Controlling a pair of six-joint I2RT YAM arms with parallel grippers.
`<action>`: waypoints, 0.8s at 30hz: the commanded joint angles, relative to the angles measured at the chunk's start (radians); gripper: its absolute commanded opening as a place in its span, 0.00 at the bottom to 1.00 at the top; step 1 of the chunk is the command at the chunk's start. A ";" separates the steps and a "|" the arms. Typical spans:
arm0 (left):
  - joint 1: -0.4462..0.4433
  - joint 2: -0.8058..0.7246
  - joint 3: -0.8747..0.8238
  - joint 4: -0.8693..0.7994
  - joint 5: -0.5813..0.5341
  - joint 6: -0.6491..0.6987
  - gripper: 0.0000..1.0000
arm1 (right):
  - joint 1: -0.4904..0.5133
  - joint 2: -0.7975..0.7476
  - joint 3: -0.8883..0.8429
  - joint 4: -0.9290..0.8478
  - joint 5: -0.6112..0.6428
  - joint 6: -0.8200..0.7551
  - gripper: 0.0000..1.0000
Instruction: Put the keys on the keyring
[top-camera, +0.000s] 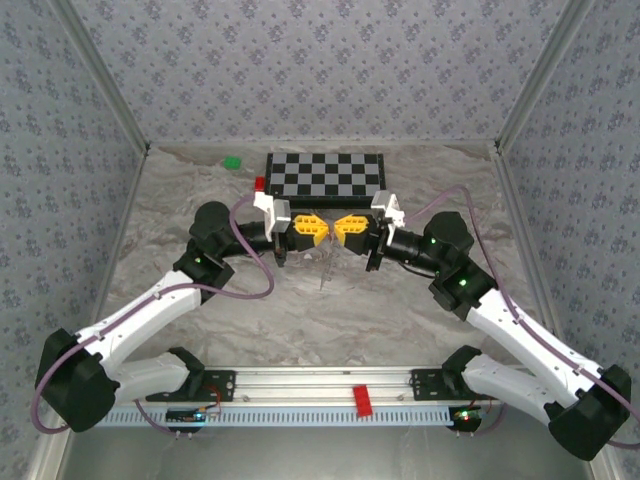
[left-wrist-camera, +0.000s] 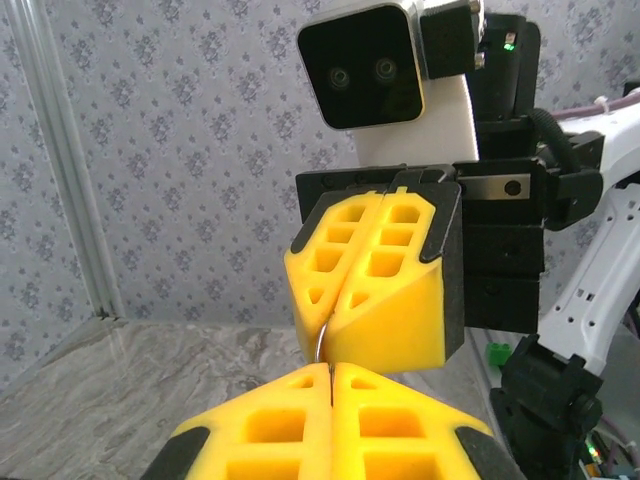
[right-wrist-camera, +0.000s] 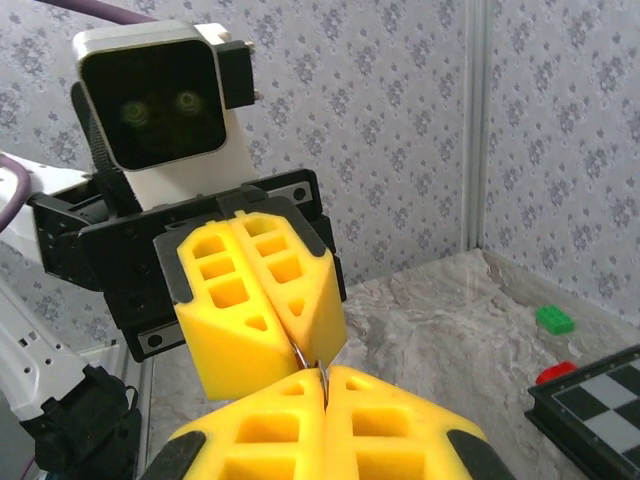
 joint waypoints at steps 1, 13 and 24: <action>-0.038 -0.025 0.029 -0.030 0.036 0.069 0.00 | 0.003 0.003 0.042 -0.006 0.076 0.052 0.00; -0.077 -0.017 0.033 -0.148 -0.027 0.196 0.15 | 0.001 -0.024 -0.001 0.086 0.172 0.092 0.00; -0.077 -0.030 0.052 -0.177 -0.076 0.167 0.52 | -0.010 -0.019 -0.049 0.169 0.165 0.070 0.00</action>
